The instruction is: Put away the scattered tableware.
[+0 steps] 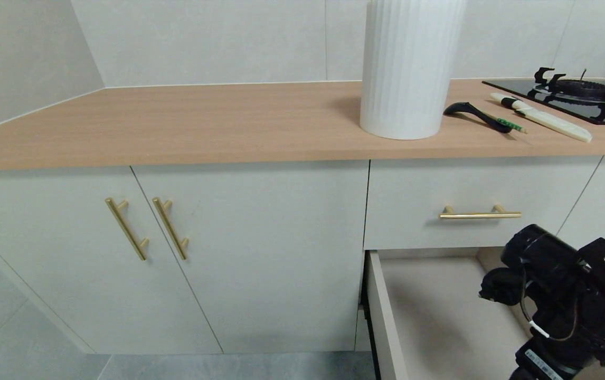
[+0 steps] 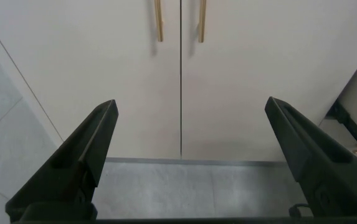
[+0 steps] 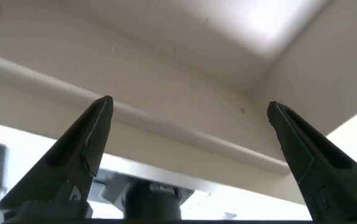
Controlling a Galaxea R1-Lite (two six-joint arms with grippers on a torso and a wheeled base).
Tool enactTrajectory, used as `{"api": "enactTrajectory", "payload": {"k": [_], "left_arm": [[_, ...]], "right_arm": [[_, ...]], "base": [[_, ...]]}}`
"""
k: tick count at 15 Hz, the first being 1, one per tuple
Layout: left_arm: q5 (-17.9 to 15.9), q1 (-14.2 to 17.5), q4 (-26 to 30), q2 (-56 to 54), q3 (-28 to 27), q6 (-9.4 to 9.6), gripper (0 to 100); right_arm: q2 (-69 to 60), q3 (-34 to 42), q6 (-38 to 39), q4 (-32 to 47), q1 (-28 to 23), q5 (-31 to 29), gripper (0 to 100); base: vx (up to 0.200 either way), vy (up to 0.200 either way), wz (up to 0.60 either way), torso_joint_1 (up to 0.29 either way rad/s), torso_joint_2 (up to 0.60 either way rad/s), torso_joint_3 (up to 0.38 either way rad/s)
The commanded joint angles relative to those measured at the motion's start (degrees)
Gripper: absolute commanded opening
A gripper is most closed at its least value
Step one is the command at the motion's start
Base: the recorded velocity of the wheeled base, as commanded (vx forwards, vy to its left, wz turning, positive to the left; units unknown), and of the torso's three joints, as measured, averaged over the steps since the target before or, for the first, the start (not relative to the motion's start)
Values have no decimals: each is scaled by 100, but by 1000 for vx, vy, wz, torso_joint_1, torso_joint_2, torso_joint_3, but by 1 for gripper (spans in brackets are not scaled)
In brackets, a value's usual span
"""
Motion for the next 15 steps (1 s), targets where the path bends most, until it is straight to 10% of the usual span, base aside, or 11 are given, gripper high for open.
{"api": "enactTrajectory", "payload": {"k": [1,15], "left_arm": [[1,2,-2,7,0,-2,100],[1,2,-2,7,0,-2,100]], "right_arm": [[-202,-342,585,-213,1,1,100],[-1072,-254,1060,-1532,-228,-34,100]], "base": [[0,0,0,0,0,0],[0,0,0,30,-107,-98]]}}
